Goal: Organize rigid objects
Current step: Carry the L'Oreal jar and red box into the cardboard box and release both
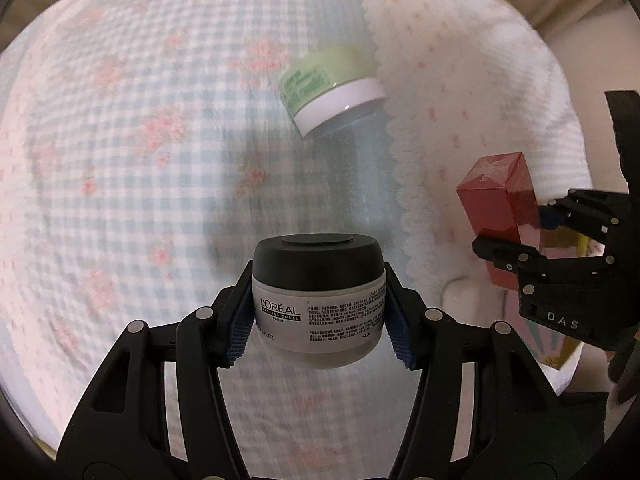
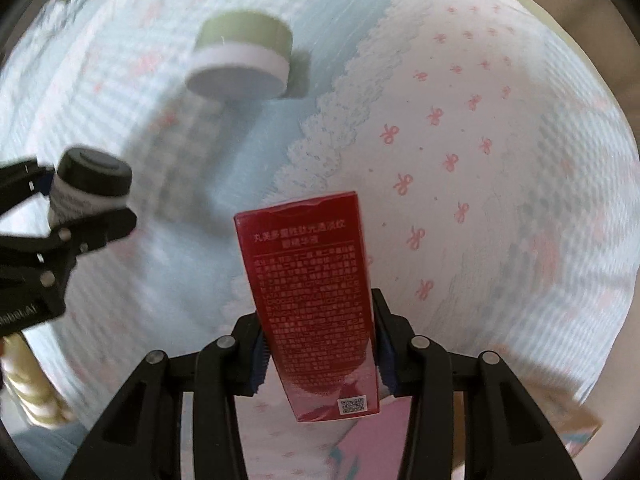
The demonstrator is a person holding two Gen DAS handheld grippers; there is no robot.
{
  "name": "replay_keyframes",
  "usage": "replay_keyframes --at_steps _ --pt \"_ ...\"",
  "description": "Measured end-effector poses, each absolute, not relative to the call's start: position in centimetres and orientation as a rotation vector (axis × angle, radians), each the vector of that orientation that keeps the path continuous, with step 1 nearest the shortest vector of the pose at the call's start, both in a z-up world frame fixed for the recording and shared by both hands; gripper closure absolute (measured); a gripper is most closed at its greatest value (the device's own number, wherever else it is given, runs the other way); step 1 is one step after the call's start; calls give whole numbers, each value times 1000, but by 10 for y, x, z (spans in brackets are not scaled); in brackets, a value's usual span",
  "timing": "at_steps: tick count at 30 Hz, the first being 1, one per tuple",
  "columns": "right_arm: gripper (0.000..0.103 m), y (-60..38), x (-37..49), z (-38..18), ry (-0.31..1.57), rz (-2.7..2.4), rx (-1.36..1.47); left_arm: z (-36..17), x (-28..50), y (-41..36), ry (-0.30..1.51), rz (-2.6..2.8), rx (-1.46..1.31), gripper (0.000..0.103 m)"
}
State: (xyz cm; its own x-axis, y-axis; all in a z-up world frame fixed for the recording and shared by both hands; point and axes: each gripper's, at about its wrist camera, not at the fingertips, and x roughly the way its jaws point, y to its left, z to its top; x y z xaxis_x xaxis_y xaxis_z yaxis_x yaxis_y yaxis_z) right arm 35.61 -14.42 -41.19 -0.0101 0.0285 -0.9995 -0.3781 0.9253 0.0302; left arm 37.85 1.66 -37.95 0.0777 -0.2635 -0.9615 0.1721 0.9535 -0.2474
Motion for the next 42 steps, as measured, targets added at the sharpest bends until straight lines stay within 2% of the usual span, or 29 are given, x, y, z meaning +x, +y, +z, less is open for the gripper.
replay_keyframes --at_steps 13,22,32,42 --pt "63 -166 300 -301 1429 257 43 -271 312 2 1324 -400 -92 50" --pt "63 -214 235 -230 1318 183 195 -210 274 -56 1265 -477 -39 50" --pt "63 -325 190 -196 1261 69 216 -201 246 -157 1257 -503 -55 50" --pt "63 -420 179 -242 1316 39 283 -252 231 -251 1303 -483 -30 50"
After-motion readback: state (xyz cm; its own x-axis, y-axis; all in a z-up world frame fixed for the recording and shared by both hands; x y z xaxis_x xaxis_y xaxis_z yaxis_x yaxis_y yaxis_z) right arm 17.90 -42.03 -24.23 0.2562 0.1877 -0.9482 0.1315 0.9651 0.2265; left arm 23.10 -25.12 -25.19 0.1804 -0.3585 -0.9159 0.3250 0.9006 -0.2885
